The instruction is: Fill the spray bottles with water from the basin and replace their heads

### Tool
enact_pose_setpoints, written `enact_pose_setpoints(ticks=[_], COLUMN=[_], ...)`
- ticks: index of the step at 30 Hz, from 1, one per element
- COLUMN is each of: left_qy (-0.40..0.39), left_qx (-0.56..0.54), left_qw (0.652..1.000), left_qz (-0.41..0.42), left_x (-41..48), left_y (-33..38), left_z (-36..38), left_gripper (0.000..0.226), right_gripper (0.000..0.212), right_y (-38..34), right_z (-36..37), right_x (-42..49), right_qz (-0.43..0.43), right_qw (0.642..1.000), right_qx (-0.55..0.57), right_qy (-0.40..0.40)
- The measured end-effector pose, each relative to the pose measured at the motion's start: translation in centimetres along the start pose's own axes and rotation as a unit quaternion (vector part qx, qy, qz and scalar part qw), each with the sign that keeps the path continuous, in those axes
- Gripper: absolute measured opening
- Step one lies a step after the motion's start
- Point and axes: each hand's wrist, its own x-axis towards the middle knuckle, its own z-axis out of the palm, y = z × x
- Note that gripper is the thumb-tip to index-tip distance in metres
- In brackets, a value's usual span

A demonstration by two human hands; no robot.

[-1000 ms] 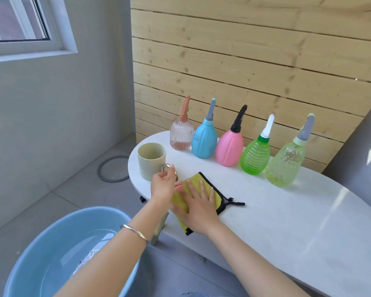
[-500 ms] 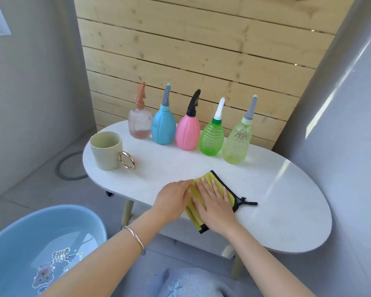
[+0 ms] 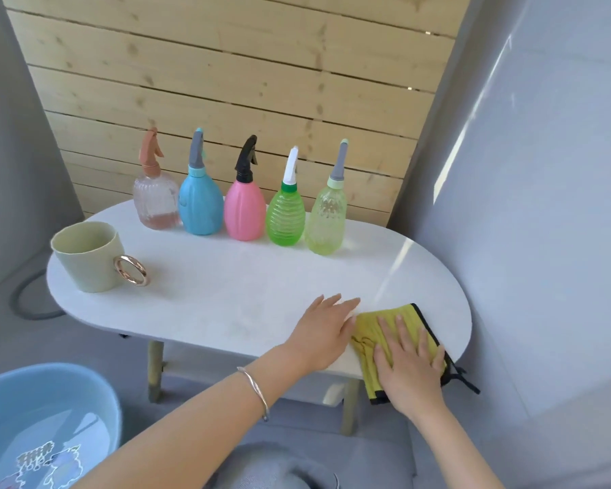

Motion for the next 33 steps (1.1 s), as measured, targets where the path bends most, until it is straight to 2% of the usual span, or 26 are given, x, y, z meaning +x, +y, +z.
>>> enact_pose_setpoints(ticks=[3, 6, 15, 22, 30, 33], left_qy=[0.006, 0.014, 0.042, 0.080, 0.096, 0.111], left_qx=[0.004, 0.019, 0.038, 0.019, 0.013, 0.027], left_qw=[1.000, 0.998, 0.995, 0.991, 0.988, 0.987], left_qz=[-0.028, -0.050, -0.077, -0.107, -0.120, -0.114], left_x=[-0.2, -0.1, 1.6, 3.3, 3.0, 2.3], left_y=[-0.4, -1.0, -1.9, -2.3, -1.4, -1.0], left_z=[-0.6, -1.2, -0.2, -0.2, -1.3, -2.1], left_gripper=[0.047, 0.048, 0.047, 0.046, 0.046, 0.047], right_gripper=[0.056, 0.059, 0.064, 0.066, 0.071, 0.067], right_y=[-1.1, -0.7, 3.7, 0.7, 0.3, 0.3], right_z=[0.3, -0.3, -2.7, -3.0, -3.5, -3.2], right_x=[-0.5, 1.9, 12.1, 16.6, 15.4, 13.9], right_qz=[-0.033, -0.026, 0.072, 0.179, 0.163, 0.103], right_qw=[0.999, 1.000, 0.997, 0.982, 0.984, 0.992], right_qx=[-0.011, 0.000, 0.020, 0.052, 0.067, 0.067], right_qy=[0.010, -0.003, 0.010, 0.016, -0.003, -0.015])
